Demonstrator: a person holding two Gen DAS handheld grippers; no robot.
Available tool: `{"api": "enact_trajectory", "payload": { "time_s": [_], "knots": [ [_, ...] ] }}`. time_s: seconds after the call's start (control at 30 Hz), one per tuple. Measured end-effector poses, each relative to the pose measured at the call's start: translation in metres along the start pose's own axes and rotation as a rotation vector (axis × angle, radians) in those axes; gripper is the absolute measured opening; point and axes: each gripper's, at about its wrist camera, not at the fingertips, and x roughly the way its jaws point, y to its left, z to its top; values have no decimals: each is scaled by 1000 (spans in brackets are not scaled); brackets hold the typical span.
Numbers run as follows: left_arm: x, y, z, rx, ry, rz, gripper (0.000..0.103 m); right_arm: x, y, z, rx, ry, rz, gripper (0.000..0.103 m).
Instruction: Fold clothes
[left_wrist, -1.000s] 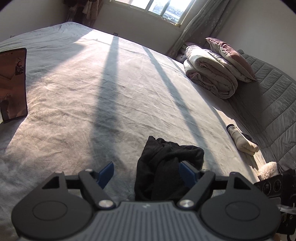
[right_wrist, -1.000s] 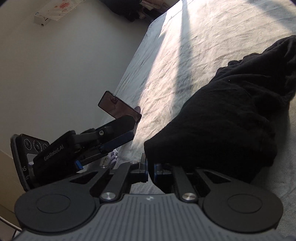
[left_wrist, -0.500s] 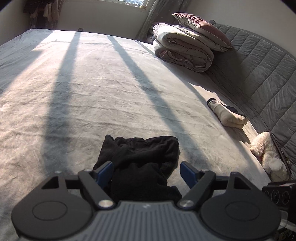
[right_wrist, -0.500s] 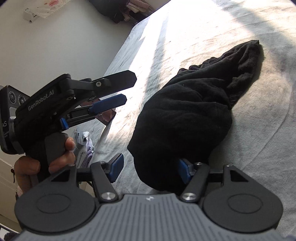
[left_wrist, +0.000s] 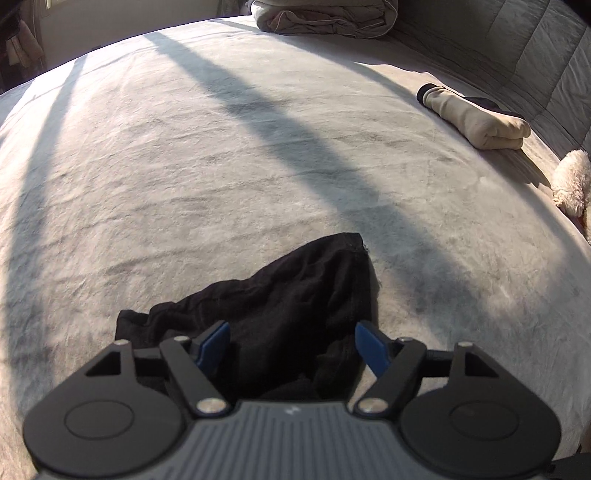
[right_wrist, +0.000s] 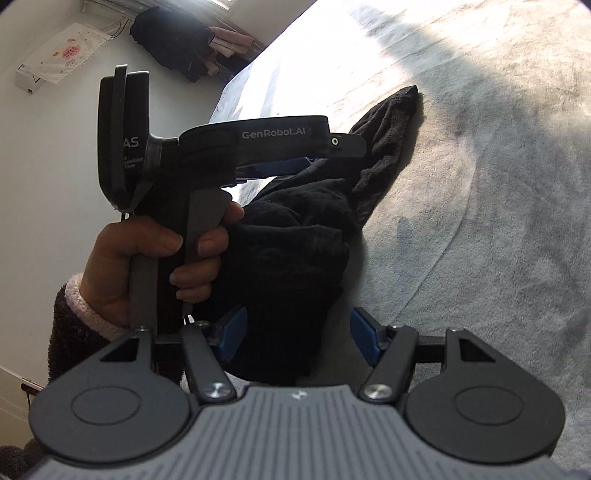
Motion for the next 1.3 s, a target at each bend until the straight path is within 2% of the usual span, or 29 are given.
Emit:
{"api": "enact_trajectory", "payload": {
  "time_s": [0.13,0.2,0.23,0.27,0.33,0.47,0.57,0.93,1.3],
  "knots": [
    [17,-6,2,-2,21,-2,64,-4,-6,1,16,-19,-6,66],
    [19,-7,0,-7,4,7,52,-7,-9,2,27,-31,-8,66],
    [19,-7,-1,-9,-12,15,31,-10,-10,2,32,-38,-9,66],
    [18,-7,-2,-13,-26,21,3,-12,-11,3,37,-44,-11,66],
    [11,-2,-4,-40,-48,18,2,-14,-13,2,46,-56,-15,66],
    [-31,1,-12,-40,-203,27,2,-21,-11,0,57,-74,-20,66],
    [-62,7,-19,-48,-271,36,2,-23,-9,0,64,-86,-22,66],
    [-162,38,-65,-107,-451,45,2,-7,3,2,38,-110,-44,66],
    [-226,90,-147,-222,-516,123,2,13,22,1,8,-106,-54,70]
  ]
}}
